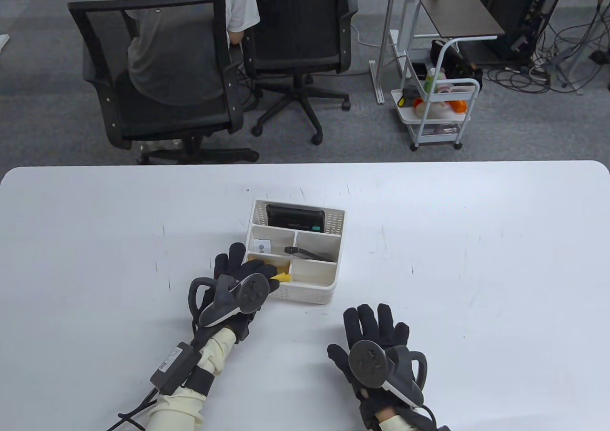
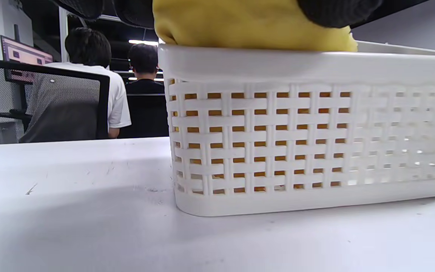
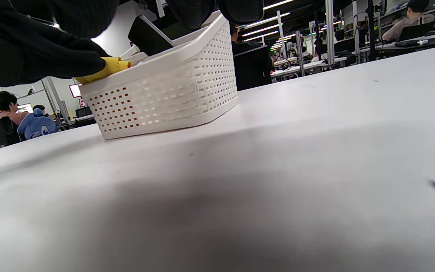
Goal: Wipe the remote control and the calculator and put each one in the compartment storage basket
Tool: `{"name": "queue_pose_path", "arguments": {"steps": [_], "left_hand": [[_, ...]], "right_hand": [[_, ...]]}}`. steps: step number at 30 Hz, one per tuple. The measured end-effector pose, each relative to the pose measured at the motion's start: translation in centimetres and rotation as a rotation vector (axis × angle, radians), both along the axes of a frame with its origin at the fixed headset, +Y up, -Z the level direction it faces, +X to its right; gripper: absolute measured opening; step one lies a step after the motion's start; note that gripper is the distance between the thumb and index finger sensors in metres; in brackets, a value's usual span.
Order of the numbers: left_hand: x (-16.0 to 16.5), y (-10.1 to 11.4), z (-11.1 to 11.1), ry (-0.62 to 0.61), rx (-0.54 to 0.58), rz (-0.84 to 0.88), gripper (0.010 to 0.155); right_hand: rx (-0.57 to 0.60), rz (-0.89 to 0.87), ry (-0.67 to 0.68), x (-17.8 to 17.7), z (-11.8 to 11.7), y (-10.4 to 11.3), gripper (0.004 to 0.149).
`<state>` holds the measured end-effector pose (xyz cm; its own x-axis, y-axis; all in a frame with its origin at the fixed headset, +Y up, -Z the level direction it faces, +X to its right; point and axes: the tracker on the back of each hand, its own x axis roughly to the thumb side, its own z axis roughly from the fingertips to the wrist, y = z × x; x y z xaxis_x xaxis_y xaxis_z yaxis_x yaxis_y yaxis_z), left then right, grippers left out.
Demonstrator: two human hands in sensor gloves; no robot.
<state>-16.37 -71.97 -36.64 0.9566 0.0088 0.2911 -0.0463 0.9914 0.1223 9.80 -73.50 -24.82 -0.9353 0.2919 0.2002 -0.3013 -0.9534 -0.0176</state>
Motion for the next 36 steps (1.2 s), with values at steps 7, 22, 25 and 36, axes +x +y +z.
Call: {"name": "queue_pose_path", "arguments": {"steps": [7, 22, 25, 36], "left_hand": [[-1.2, 3.3, 1.8, 0.003, 0.121, 0.058, 0.052], [-3.7, 1.4, 10.5, 0.146, 0.086, -0.048, 0.07], [-4.1, 0.8, 10.8, 0.17, 0.041, -0.065, 0.074], [-3.7, -0.6, 11.4, 0.128, 0.052, -0.077, 0.073]], "right_hand": [[0.032, -0.023, -0.017, 0.3, -0.1, 0.1, 0.077], [0.113, -0.024, -0.012, 0.3, 0.3, 0.2, 0.076], [0.107, -0.019, -0.008, 0.1, 0.5, 0.1, 0.077], [0.144, -0.009, 0.011, -0.2, 0.8, 0.5, 0.076]]}}
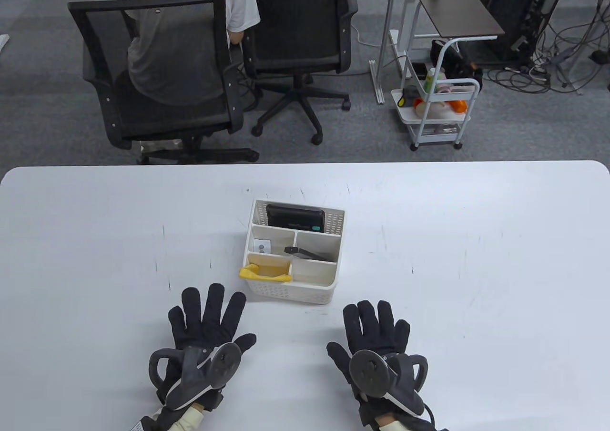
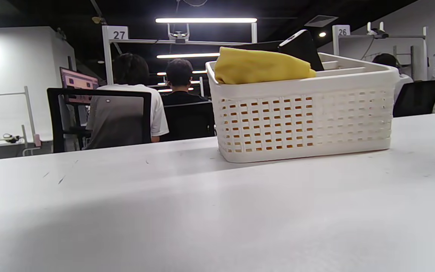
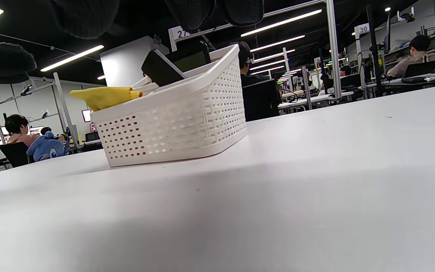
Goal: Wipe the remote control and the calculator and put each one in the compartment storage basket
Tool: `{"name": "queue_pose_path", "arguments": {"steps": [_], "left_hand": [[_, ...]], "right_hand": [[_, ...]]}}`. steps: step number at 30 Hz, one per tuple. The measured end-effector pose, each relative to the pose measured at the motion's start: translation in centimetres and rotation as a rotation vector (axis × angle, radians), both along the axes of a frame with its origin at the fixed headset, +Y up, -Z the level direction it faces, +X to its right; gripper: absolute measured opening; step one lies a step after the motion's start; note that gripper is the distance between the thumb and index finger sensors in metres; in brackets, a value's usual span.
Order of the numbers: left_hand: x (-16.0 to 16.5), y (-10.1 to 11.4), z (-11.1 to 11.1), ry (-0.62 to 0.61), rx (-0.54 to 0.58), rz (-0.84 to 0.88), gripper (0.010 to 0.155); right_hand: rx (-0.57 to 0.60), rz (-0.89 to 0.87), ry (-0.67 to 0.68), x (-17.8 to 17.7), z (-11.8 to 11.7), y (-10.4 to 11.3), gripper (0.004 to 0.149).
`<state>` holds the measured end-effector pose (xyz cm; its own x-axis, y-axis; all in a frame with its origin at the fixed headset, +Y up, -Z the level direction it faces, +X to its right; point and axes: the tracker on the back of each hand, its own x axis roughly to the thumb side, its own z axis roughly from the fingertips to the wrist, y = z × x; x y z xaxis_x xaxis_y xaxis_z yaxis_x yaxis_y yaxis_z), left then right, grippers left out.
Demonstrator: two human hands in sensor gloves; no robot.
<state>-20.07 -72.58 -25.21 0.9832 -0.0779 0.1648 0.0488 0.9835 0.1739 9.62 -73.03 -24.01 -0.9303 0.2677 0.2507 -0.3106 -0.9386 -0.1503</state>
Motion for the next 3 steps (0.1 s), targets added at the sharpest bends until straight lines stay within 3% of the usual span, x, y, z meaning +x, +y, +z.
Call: {"name": "queue_pose_path", "arguments": {"steps": [3], "left_hand": [[0.36, -0.3, 0.08, -0.015, -0.006, -0.02, 0.073]], "right_hand": [[-0.01, 0.004, 0.002, -0.08, -0.01, -0.13, 0.077]]}}
